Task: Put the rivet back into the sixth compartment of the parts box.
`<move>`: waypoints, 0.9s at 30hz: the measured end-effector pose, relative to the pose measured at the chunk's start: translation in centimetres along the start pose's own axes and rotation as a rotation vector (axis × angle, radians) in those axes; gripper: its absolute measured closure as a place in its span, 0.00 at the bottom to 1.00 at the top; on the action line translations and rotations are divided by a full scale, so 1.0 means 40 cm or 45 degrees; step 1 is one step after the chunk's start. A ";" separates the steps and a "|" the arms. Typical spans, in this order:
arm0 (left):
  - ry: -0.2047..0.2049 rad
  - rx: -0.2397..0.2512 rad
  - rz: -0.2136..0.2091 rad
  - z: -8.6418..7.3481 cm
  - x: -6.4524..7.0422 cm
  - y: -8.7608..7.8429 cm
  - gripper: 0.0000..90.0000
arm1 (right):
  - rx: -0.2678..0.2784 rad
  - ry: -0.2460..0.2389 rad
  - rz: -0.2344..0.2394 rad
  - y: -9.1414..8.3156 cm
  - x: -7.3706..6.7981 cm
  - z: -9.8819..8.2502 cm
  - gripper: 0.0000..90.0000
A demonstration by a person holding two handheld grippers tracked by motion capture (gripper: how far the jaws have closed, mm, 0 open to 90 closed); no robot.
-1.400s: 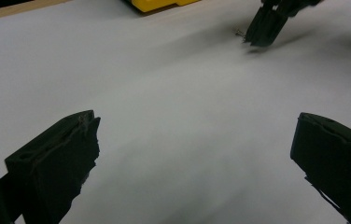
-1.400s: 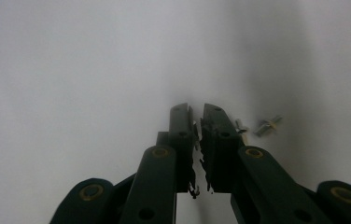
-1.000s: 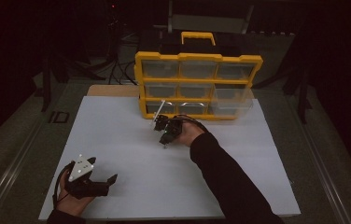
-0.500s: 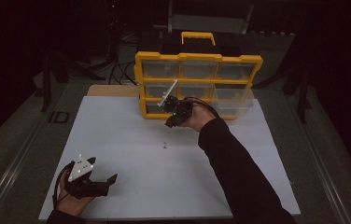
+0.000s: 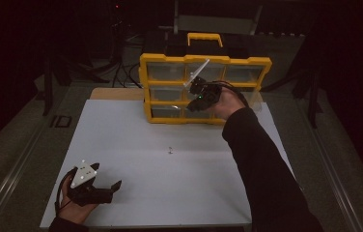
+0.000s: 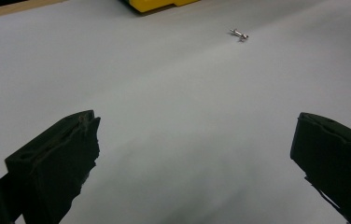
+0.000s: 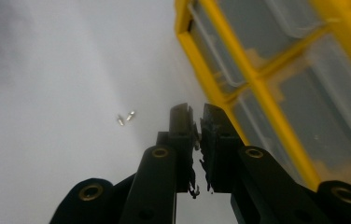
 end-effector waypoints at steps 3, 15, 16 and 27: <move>0.003 -0.001 -0.002 0.000 0.001 0.000 0.02 | 0.014 0.026 -0.018 -0.024 0.024 -0.014 0.92; 0.001 -0.002 -0.003 0.000 0.002 0.002 0.02 | 0.063 0.154 -0.097 -0.096 0.119 -0.082 0.92; 0.001 -0.001 -0.003 0.000 0.002 0.001 0.02 | 0.068 0.163 -0.101 -0.101 0.125 -0.087 0.92; 0.001 -0.002 -0.002 0.000 0.001 0.001 0.02 | 0.068 0.255 -0.153 -0.130 0.180 -0.153 0.92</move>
Point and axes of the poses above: each handheld gripper's, and its own axes: y roughly forward along the jaws, z roughly out of its top, x roughly to its right, the point moved 9 cm from there along y, roughly forward along the jaws, and after that the axes turned 7 degrees about -x, right-handed, at the moved point
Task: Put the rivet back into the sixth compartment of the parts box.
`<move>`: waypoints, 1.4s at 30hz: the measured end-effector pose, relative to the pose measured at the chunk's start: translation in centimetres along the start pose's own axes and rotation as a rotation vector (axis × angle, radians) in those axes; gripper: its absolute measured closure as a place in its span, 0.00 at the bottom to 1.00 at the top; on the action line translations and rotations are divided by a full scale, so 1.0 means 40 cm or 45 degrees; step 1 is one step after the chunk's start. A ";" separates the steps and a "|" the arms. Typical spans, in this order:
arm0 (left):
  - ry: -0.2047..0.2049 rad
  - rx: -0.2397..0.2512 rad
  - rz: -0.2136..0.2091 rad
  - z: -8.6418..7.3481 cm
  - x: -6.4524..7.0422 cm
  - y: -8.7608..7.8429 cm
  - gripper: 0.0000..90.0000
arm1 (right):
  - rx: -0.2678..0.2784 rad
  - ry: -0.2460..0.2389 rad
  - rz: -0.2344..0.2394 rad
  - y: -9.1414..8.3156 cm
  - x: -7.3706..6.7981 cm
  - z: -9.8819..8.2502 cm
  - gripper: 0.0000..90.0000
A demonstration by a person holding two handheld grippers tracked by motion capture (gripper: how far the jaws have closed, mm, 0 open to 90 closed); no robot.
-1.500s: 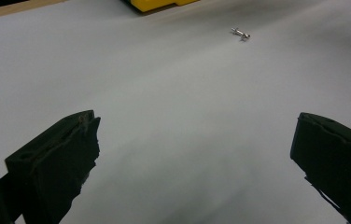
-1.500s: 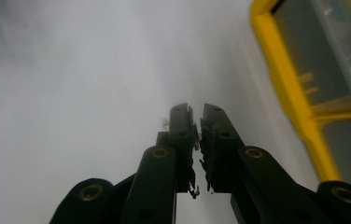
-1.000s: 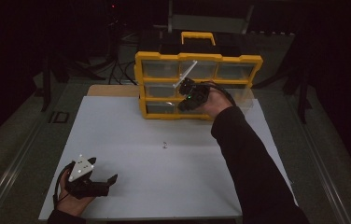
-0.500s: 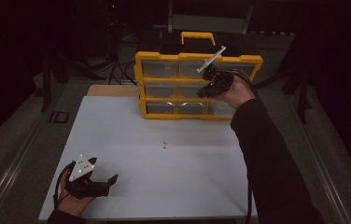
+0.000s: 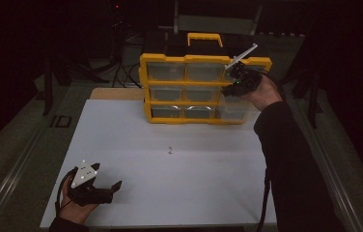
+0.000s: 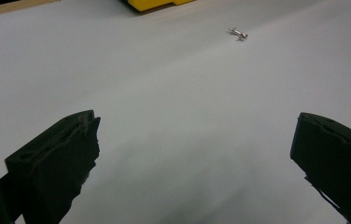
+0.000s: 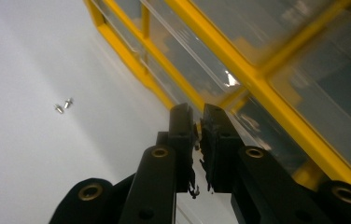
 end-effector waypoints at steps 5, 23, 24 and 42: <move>0.005 -0.002 -0.003 0.000 0.003 0.001 0.02 | -0.007 0.025 -0.021 -0.012 0.023 -0.026 0.92; 0.006 -0.003 -0.004 0.001 0.005 0.001 0.02 | 0.081 0.063 -0.116 -0.013 0.037 -0.026 0.12; 0.005 -0.002 -0.004 0.001 0.004 0.001 0.02 | 0.087 0.060 -0.113 -0.012 0.034 -0.022 0.12; 0.001 0.006 -0.004 0.002 0.002 -0.001 0.02 | 0.091 -0.126 -0.017 0.039 -0.103 0.061 0.12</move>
Point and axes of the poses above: each handheld gripper's, and its own axes: y roughly forward along the jaws, z roughly out of its top, x roughly to its right, the point moved 9 cm from there along y, roughly forward along the jaws, and after that the axes turned 7 degrees about -x, right-handed, at the moved point
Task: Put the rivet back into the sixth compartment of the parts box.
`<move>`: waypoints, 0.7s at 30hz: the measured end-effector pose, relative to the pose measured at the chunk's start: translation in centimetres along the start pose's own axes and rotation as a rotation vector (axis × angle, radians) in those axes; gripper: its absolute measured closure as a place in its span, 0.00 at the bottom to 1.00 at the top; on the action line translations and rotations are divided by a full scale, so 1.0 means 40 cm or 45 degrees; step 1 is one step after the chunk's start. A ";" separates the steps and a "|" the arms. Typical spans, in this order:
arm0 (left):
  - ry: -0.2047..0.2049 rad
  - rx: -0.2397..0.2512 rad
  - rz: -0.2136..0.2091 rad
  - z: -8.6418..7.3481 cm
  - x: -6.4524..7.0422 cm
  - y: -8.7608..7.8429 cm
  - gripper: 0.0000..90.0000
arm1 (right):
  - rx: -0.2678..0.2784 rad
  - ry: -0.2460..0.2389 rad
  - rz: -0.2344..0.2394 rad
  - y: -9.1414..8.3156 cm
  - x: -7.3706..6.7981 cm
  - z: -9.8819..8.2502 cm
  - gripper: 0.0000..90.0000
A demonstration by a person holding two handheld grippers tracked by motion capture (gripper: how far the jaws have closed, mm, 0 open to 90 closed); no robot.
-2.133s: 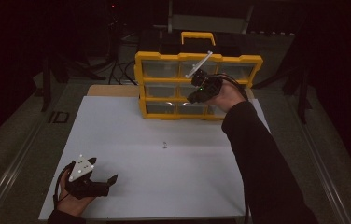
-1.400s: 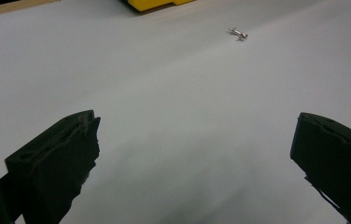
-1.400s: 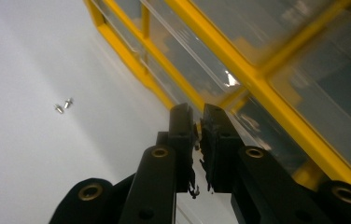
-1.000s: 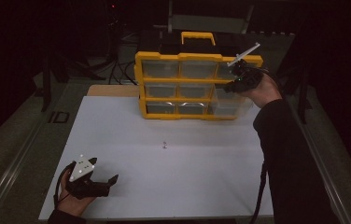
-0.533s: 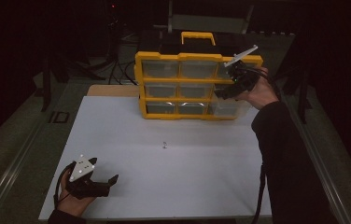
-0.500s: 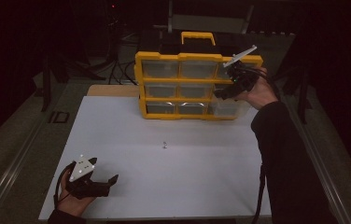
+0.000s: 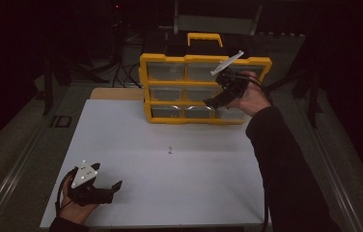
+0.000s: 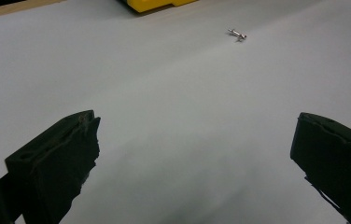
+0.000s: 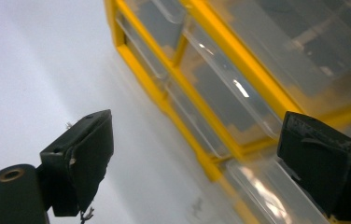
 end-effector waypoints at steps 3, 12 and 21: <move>0.000 0.000 0.000 0.000 0.000 0.000 0.02 | -0.008 -0.036 0.019 0.013 -0.028 0.016 0.12; 0.002 -0.001 -0.001 0.000 0.000 0.001 0.02 | -0.057 -0.117 0.076 0.072 -0.111 0.052 0.12; 0.006 -0.001 -0.003 0.000 0.000 0.000 0.02 | -0.090 -0.177 0.126 0.125 -0.181 0.075 0.12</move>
Point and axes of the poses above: each handheld gripper's, and its own axes: y roughly forward along the jaws, z roughly out of its top, x roughly to its right, the point moved 9 cm from there along y, roughly forward along the jaws, and after that the axes turned 7 degrees about -x, right-handed, at the moved point
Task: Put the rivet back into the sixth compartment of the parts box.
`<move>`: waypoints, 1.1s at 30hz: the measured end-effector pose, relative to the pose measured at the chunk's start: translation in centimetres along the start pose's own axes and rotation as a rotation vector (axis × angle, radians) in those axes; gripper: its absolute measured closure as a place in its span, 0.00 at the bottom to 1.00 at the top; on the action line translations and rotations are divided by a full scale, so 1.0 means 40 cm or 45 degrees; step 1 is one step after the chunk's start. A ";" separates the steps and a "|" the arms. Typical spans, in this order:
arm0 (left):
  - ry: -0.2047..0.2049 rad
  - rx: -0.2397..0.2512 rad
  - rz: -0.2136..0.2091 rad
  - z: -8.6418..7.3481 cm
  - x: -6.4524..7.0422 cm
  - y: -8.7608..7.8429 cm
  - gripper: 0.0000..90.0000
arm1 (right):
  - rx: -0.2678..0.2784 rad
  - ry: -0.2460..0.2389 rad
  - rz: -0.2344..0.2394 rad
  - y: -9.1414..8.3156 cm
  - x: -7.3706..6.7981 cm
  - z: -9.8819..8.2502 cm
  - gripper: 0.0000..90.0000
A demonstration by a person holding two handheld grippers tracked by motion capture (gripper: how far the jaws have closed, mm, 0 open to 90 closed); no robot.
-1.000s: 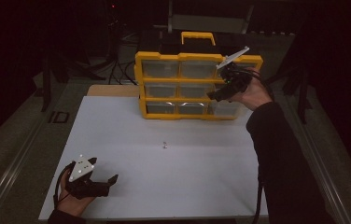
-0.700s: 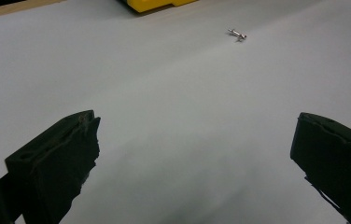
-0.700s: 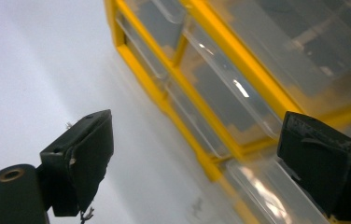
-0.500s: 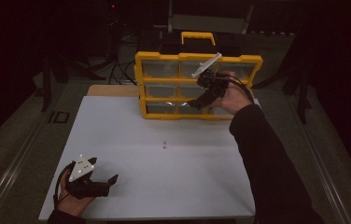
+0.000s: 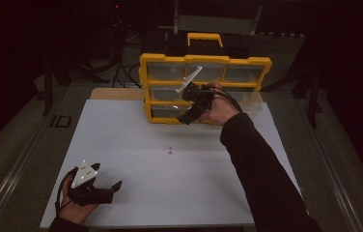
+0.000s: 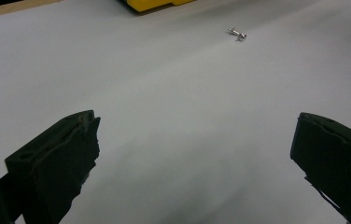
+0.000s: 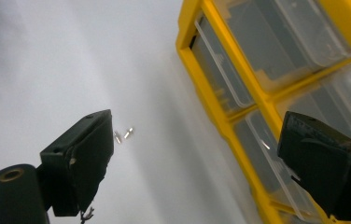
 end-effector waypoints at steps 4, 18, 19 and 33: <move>-0.003 -0.001 0.002 0.000 -0.001 0.001 0.02 | -0.002 0.007 0.020 0.017 -0.013 0.006 0.12; -0.002 -0.003 0.000 -0.001 -0.001 0.000 0.02 | -0.042 -0.020 0.073 0.115 -0.063 0.007 0.12; -0.002 -0.003 -0.001 -0.001 -0.001 0.000 0.02 | -0.054 -0.020 0.071 0.122 -0.065 0.005 0.12; -0.002 -0.003 -0.002 -0.001 -0.002 -0.001 0.02 | -0.077 0.001 0.110 0.212 -0.085 -0.009 0.17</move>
Point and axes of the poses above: each handheld gripper's, and its own axes: y roughly forward along the jaws, z roughly out of its top, x roughly to its right, the point moved 9 cm from there along y, roughly forward along the jaws, and after that the axes turned 7 degrees about -x, right-handed, at the moved point
